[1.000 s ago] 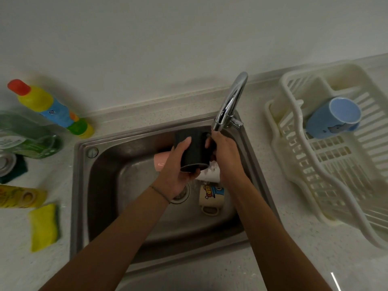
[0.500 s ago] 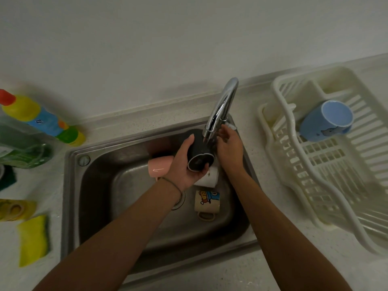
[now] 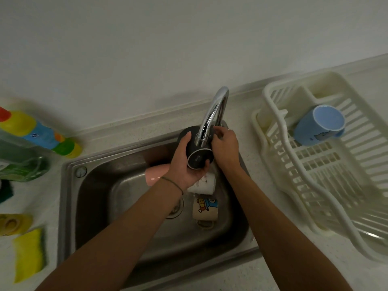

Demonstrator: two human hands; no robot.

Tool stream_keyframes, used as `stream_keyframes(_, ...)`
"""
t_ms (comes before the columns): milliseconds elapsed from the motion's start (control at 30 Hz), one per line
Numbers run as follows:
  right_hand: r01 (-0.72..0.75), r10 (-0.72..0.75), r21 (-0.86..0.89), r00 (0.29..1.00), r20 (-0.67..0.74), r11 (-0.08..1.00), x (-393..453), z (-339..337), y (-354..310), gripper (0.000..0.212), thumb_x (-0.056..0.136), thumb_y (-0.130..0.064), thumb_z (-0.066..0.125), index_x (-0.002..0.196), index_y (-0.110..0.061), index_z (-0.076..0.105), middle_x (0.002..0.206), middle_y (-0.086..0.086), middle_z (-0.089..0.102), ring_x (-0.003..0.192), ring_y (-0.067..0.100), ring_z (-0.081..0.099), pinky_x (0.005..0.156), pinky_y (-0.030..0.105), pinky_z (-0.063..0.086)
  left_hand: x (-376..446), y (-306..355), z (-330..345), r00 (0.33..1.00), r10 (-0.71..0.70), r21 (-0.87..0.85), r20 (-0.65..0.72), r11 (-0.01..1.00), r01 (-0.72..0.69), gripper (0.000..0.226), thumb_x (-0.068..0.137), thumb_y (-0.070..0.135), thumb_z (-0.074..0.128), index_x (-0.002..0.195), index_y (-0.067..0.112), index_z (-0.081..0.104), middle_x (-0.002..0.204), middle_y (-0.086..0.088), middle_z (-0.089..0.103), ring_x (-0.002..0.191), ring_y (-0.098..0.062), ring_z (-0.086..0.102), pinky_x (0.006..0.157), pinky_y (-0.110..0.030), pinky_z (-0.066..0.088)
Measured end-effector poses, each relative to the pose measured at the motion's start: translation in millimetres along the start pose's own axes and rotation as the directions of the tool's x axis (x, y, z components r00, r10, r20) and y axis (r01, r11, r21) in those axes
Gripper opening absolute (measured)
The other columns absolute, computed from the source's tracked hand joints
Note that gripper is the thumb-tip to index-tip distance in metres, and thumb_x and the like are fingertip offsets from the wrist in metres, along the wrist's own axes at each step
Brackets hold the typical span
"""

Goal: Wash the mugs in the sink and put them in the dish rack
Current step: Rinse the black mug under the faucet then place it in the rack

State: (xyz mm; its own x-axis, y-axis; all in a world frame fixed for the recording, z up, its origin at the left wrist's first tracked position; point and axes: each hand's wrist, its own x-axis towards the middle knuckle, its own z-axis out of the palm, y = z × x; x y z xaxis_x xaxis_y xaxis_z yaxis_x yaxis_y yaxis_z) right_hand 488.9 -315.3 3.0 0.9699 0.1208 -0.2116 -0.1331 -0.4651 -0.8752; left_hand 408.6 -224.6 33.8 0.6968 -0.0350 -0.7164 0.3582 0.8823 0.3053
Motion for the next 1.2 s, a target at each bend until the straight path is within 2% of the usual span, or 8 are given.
stream_keyframes(133, 0.010, -0.009, -0.012, 1.000, 0.013, 1.000, 3, -7, -7, 0.034, 0.088, -0.029, 0.054, 0.119, -0.021, 0.066, 0.119, 0.003, 0.065, 0.102, 0.012, 0.065, 0.089, 0.037, 0.060, 0, 2, 4, 1.000, -0.005, 0.012, -0.013, 1.000, 0.005, 0.049, 0.087, 0.056, 0.068, 0.110, 0.014, 0.073, 0.100, -0.008, 0.074, 0.089, -0.020, 0.068, 0.061, -0.026, 0.057)
stream_keyframes(367, 0.061, -0.061, -0.033, 0.998, 0.006, 0.998, 13, -15, -5, 0.016, 0.092, -0.024, 0.059, 0.107, -0.028, 0.060, 0.112, 0.000, 0.062, 0.097, 0.013, 0.063, 0.082, 0.034, 0.059, 13, 1, 4, 1.000, -0.012, 0.013, 0.028, 1.000, 0.011, 0.071, 0.074, 0.055, 0.075, 0.134, 0.018, 0.064, 0.112, -0.009, 0.072, 0.093, -0.022, 0.068, 0.058, -0.030, 0.058)
stream_keyframes(600, 0.141, -0.133, -0.088, 0.987, 0.094, 0.986, -4, -30, -6, 0.039, 0.096, -0.013, 0.058, 0.130, -0.027, 0.047, 0.085, -0.005, 0.065, 0.076, 0.011, 0.065, 0.069, 0.033, 0.057, 1, -2, 0, 0.996, 0.006, 0.167, -0.094, 0.986, 0.010, 0.056, 0.076, 0.058, 0.070, 0.112, 0.016, 0.069, 0.092, -0.008, 0.074, 0.083, -0.021, 0.068, 0.048, -0.025, 0.053)
stream_keyframes(700, 0.373, -0.357, -0.262, 0.928, 0.110, 0.890, -34, -33, -3, 0.038, 0.098, -0.018, 0.057, 0.133, -0.025, 0.045, 0.087, -0.011, 0.063, 0.071, 0.007, 0.061, 0.062, 0.026, 0.052, -13, -2, -18, 0.983, 0.009, 0.270, -0.182, 0.962, 0.041, 0.057, 0.082, 0.058, 0.072, 0.119, 0.016, 0.066, 0.090, -0.009, 0.074, 0.075, -0.021, 0.070, 0.047, -0.024, 0.050)
stream_keyframes(800, 0.569, -0.491, -0.446, 0.822, 0.289, 0.691, -61, -34, 4, 0.035, 0.098, -0.026, 0.058, 0.130, -0.028, 0.045, 0.098, -0.007, 0.064, 0.073, 0.009, 0.060, 0.063, 0.026, 0.054, -34, 2, -39, 0.973, 0.009, 0.391, -0.232, 0.917, 0.084, 0.066, 0.081, 0.059, 0.075, 0.126, 0.013, 0.063, 0.093, -0.012, 0.073, 0.075, -0.023, 0.071, 0.044, -0.024, 0.049)
stream_keyframes(1000, 0.668, -0.390, -0.641, 0.743, 0.544, 0.379, -109, -31, -9, 0.020, 0.097, -0.040, 0.053, 0.110, -0.026, 0.061, 0.100, -0.004, 0.051, 0.078, 0.011, 0.051, 0.066, 0.028, 0.048, -74, 10, -68, 0.950, 0.038, 0.555, -0.309, 0.818, 0.148, 0.075, 0.075, 0.063, 0.079, 0.127, 0.011, 0.065, 0.092, -0.012, 0.075, 0.070, -0.021, 0.072, 0.044, -0.024, 0.048)
stream_keyframes(1133, 0.633, -0.343, -0.689, 0.772, 0.534, 0.352, -137, -35, -25, 0.018, 0.097, -0.037, 0.050, 0.098, -0.023, 0.061, 0.093, -0.005, 0.039, 0.074, 0.012, 0.044, 0.063, 0.028, 0.039, -96, 7, -71, 0.964, 0.096, 0.618, -0.247, 0.782, 0.080, 0.070, 0.077, 0.060, 0.079, 0.125, 0.012, 0.065, 0.098, -0.014, 0.075, 0.074, -0.022, 0.072, 0.048, -0.025, 0.050)
stream_keyframes(1200, 0.589, -0.314, -0.693, 0.808, 0.498, 0.416, -146, -42, -32, 0.016, 0.095, -0.035, 0.051, 0.093, -0.023, 0.062, 0.089, -0.005, 0.041, 0.071, 0.012, 0.046, 0.061, 0.028, 0.039, -102, 3, -69, 0.970, 0.169, 0.647, -0.177, 0.762, -0.015, 0.075, 0.071, 0.063, 0.082, 0.129, 0.019, 0.063, 0.105, -0.013, 0.075, 0.086, -0.026, 0.074, 0.064, -0.033, 0.061)
